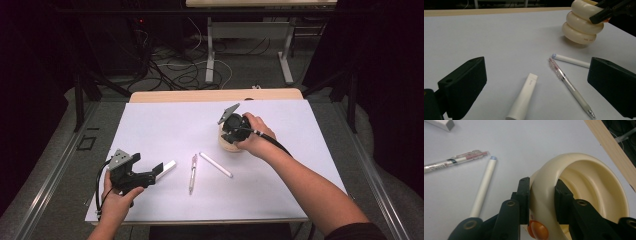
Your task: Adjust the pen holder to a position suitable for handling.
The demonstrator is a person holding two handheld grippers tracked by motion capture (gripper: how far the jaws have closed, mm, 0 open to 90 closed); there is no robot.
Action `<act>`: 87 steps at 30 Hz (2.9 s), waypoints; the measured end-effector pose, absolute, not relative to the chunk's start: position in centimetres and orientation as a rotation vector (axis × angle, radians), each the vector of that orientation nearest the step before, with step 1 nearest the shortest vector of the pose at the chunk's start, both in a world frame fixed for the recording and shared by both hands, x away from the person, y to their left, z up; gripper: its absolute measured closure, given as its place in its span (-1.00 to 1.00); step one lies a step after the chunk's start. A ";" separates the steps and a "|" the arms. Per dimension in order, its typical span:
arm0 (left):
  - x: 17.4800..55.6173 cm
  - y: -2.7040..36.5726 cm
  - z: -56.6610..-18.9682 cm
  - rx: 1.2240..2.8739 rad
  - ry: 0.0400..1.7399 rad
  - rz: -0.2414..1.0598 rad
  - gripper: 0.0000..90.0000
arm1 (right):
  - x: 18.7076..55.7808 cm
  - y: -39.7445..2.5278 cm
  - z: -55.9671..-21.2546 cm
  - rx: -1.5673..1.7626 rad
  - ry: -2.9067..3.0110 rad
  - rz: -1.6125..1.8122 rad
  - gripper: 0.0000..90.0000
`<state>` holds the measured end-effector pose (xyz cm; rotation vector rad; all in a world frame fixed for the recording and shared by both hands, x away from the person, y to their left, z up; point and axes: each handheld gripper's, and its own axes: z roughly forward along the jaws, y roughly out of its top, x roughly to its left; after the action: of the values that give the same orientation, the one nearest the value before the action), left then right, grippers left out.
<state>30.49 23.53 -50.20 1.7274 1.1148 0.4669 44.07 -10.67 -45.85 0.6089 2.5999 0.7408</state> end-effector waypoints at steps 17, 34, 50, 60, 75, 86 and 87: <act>30.5 23.6 -50.2 1.727 1.113 0.467 -0.95 | 42.7 -8.9 -46.7 0.600 2.662 0.697 0.56; 30.5 23.5 -50.2 1.728 1.114 0.466 -0.95 | 42.4 -8.1 -47.3 0.601 2.684 0.698 0.58; 30.5 23.5 -50.2 1.728 1.116 0.463 -0.95 | 42.4 -8.1 -47.5 0.619 2.707 0.761 0.49; 30.5 23.5 -50.2 1.729 1.118 0.462 -0.94 | 42.2 -8.4 -46.8 0.625 2.671 0.819 0.33; 30.5 23.4 -50.3 1.732 1.118 0.460 -0.94 | 40.8 -9.8 -45.2 0.661 2.589 0.960 0.11; 30.6 23.5 -50.4 1.728 1.131 0.448 -0.92 | 38.9 -11.7 -44.5 0.688 2.497 1.059 0.00; 30.6 23.5 -50.4 1.727 1.131 0.450 -0.92 | 38.6 -12.1 -44.3 0.687 2.472 1.076 -0.05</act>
<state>30.58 23.45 -50.36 1.7273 1.1312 0.4496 38.56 -12.13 -44.34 0.6875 2.4725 1.0755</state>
